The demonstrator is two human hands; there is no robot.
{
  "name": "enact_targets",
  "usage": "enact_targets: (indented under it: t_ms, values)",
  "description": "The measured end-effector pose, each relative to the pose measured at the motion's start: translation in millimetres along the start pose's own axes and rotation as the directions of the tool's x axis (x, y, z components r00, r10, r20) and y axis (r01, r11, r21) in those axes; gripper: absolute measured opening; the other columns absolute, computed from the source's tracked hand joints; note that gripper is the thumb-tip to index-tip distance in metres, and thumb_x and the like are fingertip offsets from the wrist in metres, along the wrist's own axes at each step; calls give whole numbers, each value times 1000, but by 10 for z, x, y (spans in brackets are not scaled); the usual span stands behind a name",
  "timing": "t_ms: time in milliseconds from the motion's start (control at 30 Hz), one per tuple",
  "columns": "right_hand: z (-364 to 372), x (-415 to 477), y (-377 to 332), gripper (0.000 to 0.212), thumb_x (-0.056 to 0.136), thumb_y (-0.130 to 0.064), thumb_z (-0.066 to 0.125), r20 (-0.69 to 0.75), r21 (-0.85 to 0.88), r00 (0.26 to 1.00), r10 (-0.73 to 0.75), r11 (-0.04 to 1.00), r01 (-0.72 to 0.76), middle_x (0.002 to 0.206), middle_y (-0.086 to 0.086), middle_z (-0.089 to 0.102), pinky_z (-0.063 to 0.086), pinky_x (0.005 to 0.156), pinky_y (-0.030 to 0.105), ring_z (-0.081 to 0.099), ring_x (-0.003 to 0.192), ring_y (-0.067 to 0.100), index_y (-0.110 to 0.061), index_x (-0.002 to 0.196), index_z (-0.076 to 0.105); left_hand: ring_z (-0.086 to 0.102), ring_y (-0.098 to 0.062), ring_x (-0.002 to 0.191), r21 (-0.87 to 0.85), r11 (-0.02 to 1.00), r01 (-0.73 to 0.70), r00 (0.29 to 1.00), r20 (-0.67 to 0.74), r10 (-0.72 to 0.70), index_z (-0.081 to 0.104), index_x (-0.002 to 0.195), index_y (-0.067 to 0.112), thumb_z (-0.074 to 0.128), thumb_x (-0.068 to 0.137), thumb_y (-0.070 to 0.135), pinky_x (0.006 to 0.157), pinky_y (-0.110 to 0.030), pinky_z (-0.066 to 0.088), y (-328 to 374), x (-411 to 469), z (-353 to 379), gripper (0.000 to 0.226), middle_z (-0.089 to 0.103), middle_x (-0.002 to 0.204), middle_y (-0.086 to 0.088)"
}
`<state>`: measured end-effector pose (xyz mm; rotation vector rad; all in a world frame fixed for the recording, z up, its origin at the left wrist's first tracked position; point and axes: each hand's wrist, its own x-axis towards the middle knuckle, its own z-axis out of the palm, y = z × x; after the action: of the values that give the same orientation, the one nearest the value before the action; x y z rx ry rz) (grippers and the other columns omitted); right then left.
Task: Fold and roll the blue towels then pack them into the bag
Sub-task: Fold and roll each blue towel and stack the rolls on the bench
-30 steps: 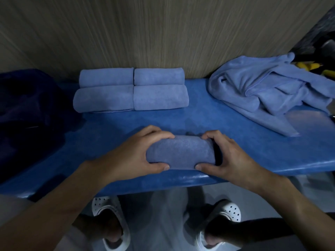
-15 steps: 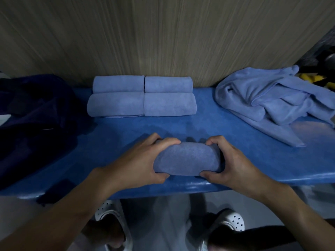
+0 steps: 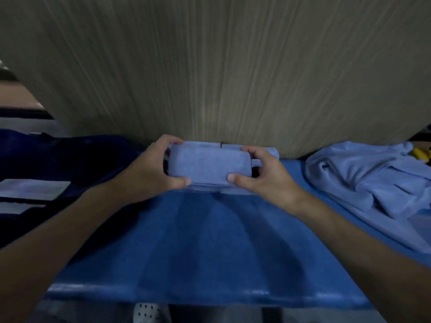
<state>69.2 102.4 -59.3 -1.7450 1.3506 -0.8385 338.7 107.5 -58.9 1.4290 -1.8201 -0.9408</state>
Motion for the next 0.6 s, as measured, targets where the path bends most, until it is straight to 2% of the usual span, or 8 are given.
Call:
enact_targets:
  t_ms: [67,167,300,367,433,467,533,600]
  values:
    - [127,251,-72,55,76,-29,82,23,6,1000,18,1000,-18,110,-5,59,50,79,12,59,91,3,-21,122,52,58,-5,106,38,999,17,1000,-9,-17,47,119,36,78,49,53,92,-34,53,-55,142,-172,78,57,116,9]
    - [312,545,-82,74,72,-45,81,32,-94,999,18,995,-15,121,3,58,50,97,30,59,108,15,-15,133,51,54,2,102,75,996,48,999,11,-49,45,125,25,75,47,56,84,-22,48,-125,298,-316,88,55,114,12]
    - [462,698,-47,81,79,-41,76,43,-236,999,8,972,3,136,6,51,42,106,39,50,123,20,-17,147,38,56,-12,106,145,980,133,989,47,-141,48,129,13,81,60,45,90,-30,48,-321,406,-321,83,57,118,4]
    - [513,709,-22,74,83,-44,70,42,-396,999,-33,917,47,134,5,52,38,106,44,49,123,22,-24,146,38,58,-13,107,152,976,158,984,58,-168,50,124,15,80,64,48,93,-31,49,-396,439,-270,75,59,116,5]
    - [534,718,-8,69,85,-48,66,36,-484,999,-39,873,52,135,3,50,32,108,45,45,126,23,-29,146,38,52,-5,105,157,966,207,976,40,-216,41,122,28,77,79,43,88,-20,44,-426,453,-220,58,52,112,16]
    - [532,723,-10,68,86,-49,64,31,-503,999,-26,864,38,137,1,48,30,109,45,42,128,23,-30,146,37,51,-3,105,169,959,226,972,25,-234,40,122,32,75,80,49,89,-19,44,-424,458,-203,57,51,113,15]
    - [521,733,-25,69,86,-50,64,29,-523,1000,-12,852,25,139,-1,45,27,110,43,39,129,23,-31,146,36,54,-10,108,219,947,235,971,-17,-237,48,126,29,69,67,74,96,-32,49,-417,466,-196,77,54,122,4]
    - [503,724,-47,69,85,-51,64,34,-526,999,-19,850,34,139,-1,45,27,110,44,38,129,22,-32,146,36,53,-16,114,247,942,227,974,-35,-226,48,134,24,67,66,76,103,-39,47,-357,444,-199,88,48,132,-3]
